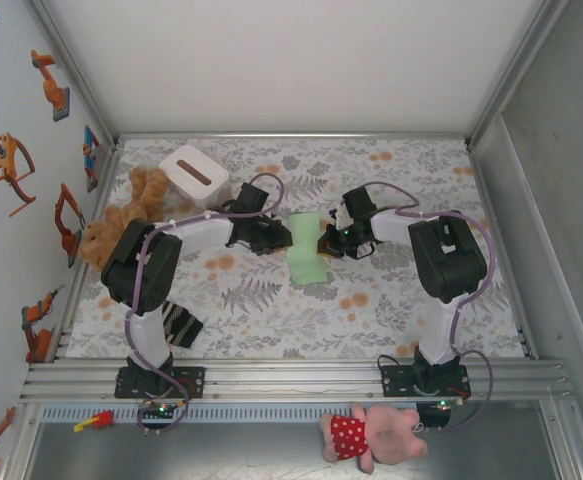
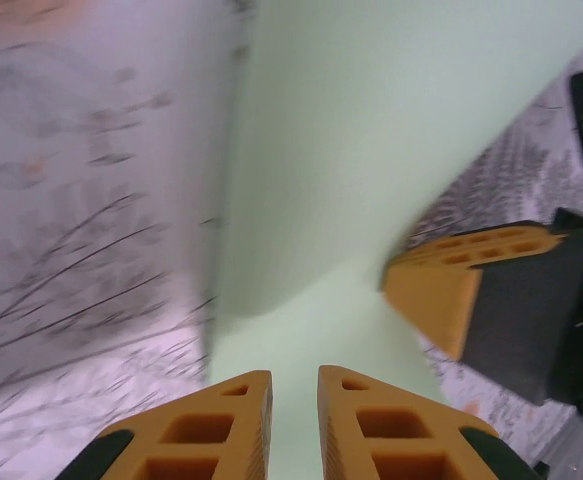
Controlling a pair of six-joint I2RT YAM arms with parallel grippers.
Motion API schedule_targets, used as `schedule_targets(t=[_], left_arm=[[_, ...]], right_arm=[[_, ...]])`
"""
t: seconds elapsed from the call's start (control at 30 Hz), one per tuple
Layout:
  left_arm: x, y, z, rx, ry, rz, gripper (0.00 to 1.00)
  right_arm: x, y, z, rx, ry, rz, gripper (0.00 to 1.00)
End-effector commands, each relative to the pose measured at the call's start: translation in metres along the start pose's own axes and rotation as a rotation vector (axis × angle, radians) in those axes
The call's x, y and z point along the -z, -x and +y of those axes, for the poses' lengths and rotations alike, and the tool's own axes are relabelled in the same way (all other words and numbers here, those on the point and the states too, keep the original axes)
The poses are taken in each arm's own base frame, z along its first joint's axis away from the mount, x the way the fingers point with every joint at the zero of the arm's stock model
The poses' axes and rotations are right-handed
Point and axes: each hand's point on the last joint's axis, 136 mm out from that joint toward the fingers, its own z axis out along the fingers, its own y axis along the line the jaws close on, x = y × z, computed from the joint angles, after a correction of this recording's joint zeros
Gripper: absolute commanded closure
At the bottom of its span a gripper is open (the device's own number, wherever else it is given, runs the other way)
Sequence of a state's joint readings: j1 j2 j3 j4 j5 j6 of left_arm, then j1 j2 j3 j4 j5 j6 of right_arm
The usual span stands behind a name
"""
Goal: Fold a paper plane with a square sheet of paper (pick it up from the middle)
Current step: First fold the square sheet of paper in half at the center of the table.
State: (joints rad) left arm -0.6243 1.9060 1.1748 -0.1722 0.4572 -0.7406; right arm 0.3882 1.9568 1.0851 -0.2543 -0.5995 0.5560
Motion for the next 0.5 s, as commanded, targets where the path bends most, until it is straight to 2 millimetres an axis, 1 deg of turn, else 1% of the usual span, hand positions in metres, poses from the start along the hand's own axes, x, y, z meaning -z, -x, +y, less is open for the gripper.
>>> schedule_targets(t=[0.0, 0.1, 0.17, 0.2, 0.27, 0.33, 0.47], left_arm=[[-0.023, 0.002, -0.024, -0.020, -0.073, 0.021, 0.80], [-0.035, 0.004, -0.027, -0.019, -0.099, 0.022, 0.80], [-0.040, 0.003, -0.021, -0.014, -0.095, 0.031, 0.79], [-0.041, 0.003, -0.016, -0.010, -0.087, 0.035, 0.79], [-0.045, 0.000, 0.001, 0.014, -0.053, 0.037, 0.80], [-0.048, -0.007, 0.014, 0.034, -0.026, 0.048, 0.80], [-0.045, -0.019, 0.045, 0.078, 0.021, 0.063, 0.79]], right_arm=[[-0.020, -0.058, -0.109, -0.156, -0.391, 0.142, 1.00], [-0.020, -0.057, -0.110, -0.154, -0.392, 0.141, 1.00], [-0.020, -0.059, -0.111, -0.155, -0.396, 0.146, 1.00], [-0.020, -0.059, -0.111, -0.156, -0.396, 0.147, 1.00], [-0.020, -0.060, -0.113, -0.155, -0.404, 0.148, 1.00], [-0.020, -0.060, -0.114, -0.152, -0.411, 0.149, 1.00], [-0.020, -0.062, -0.119, -0.154, -0.426, 0.152, 1.00]])
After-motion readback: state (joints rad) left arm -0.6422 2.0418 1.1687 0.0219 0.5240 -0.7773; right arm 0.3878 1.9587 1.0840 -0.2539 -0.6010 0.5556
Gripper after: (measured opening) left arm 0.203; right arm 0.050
